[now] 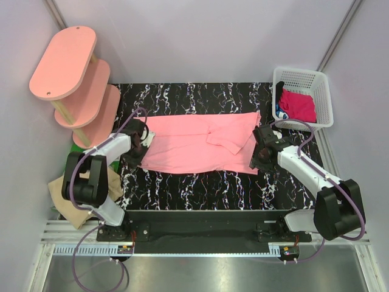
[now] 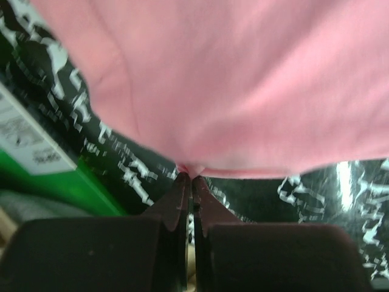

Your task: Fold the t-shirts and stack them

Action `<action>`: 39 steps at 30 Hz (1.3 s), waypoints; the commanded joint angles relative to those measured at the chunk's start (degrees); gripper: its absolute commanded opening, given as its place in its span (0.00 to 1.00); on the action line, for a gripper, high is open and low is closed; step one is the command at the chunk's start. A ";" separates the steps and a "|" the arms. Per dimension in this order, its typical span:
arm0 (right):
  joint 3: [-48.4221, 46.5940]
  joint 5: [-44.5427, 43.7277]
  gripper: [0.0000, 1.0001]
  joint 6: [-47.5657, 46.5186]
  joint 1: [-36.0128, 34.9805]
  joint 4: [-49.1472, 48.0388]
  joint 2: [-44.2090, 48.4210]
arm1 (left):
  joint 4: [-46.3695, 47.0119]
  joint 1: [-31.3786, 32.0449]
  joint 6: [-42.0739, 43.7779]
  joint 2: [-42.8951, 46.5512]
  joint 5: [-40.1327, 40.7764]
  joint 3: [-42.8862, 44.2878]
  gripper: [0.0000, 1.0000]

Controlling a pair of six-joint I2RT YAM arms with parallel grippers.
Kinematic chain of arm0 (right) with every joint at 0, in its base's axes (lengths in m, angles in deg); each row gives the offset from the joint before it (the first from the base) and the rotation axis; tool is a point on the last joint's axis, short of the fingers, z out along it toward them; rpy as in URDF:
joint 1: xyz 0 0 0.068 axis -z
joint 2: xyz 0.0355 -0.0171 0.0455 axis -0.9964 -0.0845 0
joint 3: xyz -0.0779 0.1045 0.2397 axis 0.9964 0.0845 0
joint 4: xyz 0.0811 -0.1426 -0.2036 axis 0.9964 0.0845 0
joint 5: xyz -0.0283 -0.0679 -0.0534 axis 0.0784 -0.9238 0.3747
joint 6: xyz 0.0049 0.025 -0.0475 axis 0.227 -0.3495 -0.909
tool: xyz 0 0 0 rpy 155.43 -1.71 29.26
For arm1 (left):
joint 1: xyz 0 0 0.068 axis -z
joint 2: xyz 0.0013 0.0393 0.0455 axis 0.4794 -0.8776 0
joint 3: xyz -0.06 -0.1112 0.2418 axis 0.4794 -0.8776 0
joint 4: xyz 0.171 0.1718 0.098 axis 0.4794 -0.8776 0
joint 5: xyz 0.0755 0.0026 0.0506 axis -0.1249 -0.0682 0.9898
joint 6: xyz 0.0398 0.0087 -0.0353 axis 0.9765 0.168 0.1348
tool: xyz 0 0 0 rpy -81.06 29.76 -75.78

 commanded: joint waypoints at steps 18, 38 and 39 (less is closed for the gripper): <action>2.23 -3.24 0.51 10.76 -0.12 -8.10 -14.25 | -4.42 -1.17 3.10 8.97 4.32 -1.92 0.00; 2.40 0.34 0.00 8.21 -0.12 -6.44 -7.42 | -4.07 -1.17 2.39 7.30 3.53 -1.83 0.00; 2.49 0.70 0.00 8.21 -0.12 -5.31 -6.44 | -4.07 -1.17 2.40 7.38 3.71 -1.74 0.00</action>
